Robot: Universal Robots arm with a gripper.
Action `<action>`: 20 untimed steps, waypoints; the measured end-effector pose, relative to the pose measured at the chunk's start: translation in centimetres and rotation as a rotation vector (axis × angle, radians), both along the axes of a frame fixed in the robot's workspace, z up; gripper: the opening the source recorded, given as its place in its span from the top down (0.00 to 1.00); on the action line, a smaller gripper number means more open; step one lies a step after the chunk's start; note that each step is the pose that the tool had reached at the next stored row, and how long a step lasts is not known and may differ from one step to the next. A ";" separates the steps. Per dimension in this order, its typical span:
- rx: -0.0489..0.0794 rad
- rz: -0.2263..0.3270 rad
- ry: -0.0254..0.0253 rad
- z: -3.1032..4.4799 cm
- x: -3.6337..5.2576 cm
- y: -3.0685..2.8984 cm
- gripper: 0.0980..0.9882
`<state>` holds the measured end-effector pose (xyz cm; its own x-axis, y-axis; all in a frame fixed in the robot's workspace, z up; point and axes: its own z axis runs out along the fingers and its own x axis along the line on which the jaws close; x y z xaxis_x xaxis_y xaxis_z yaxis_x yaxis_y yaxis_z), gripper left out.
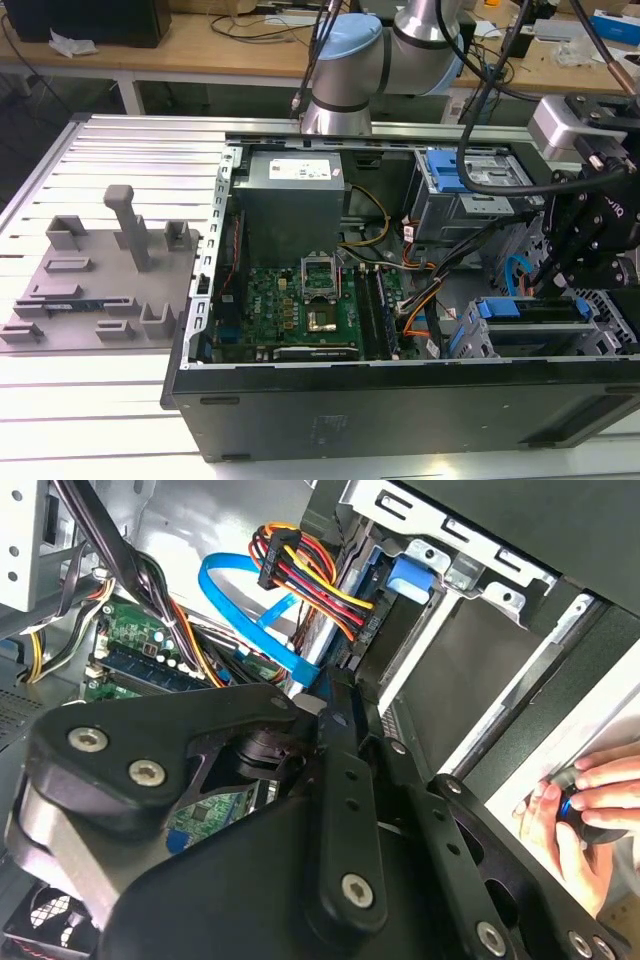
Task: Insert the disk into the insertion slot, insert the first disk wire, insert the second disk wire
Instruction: 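Insert the second disk wire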
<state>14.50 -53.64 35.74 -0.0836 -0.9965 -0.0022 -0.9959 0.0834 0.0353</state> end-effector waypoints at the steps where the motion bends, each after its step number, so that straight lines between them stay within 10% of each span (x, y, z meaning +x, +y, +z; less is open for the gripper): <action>1: 0.000 0.000 0.0001 -0.03 0.01 0.09 0.93; 20: 0.000 0.000 0.0000 -0.58 0.39 0.09 0.93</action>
<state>14.89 -53.54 35.16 -0.0836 -0.9965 -0.0020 -0.9959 0.0835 0.0353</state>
